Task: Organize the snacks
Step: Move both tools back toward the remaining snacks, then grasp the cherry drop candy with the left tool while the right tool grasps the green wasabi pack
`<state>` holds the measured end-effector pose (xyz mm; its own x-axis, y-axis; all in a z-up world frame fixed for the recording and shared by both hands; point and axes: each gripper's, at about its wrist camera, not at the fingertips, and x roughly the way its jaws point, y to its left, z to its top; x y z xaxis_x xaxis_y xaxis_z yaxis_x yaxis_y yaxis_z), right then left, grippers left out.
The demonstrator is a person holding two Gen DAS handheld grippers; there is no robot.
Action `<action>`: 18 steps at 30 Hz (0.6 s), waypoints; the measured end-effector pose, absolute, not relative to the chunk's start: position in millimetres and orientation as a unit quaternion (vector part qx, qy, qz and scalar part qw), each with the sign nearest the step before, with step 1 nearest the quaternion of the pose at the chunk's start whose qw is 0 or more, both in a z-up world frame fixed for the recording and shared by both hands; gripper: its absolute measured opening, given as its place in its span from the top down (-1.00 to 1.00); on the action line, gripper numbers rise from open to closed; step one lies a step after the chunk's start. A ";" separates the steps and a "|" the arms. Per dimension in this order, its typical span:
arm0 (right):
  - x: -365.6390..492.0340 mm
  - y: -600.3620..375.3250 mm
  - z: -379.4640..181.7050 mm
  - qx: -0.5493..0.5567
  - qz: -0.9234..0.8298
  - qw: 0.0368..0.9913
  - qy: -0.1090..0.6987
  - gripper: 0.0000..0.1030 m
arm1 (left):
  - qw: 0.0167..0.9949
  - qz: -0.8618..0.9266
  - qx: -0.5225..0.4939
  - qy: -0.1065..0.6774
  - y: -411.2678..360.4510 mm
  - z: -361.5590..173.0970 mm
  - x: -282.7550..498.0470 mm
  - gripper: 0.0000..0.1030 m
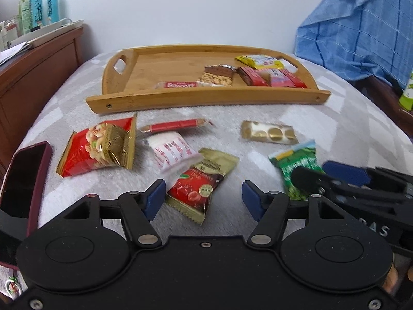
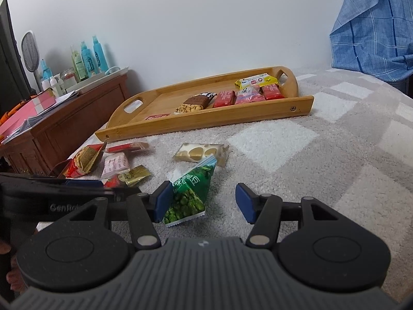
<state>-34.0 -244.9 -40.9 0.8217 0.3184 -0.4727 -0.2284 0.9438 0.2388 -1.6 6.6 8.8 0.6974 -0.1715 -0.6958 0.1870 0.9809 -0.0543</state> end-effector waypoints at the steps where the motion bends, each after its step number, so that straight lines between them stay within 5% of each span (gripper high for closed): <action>1: -34.2 -244.6 -40.9 0.085 0.143 0.951 0.260 -0.37 | 0.920 -0.100 0.010 0.378 6.4 9.5 -3.0 -0.19; 18: -34.4 -254.9 -39.9 0.118 0.126 0.953 0.250 -0.27 | 0.920 -0.126 0.027 0.371 -1.2 9.7 6.1 0.03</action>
<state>-34.4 -254.9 -39.9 0.8433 0.2984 -0.4469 -0.1801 0.9405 0.2881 6.1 -1.2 9.7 0.6930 -0.2120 -0.6891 0.2517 0.9668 -0.0444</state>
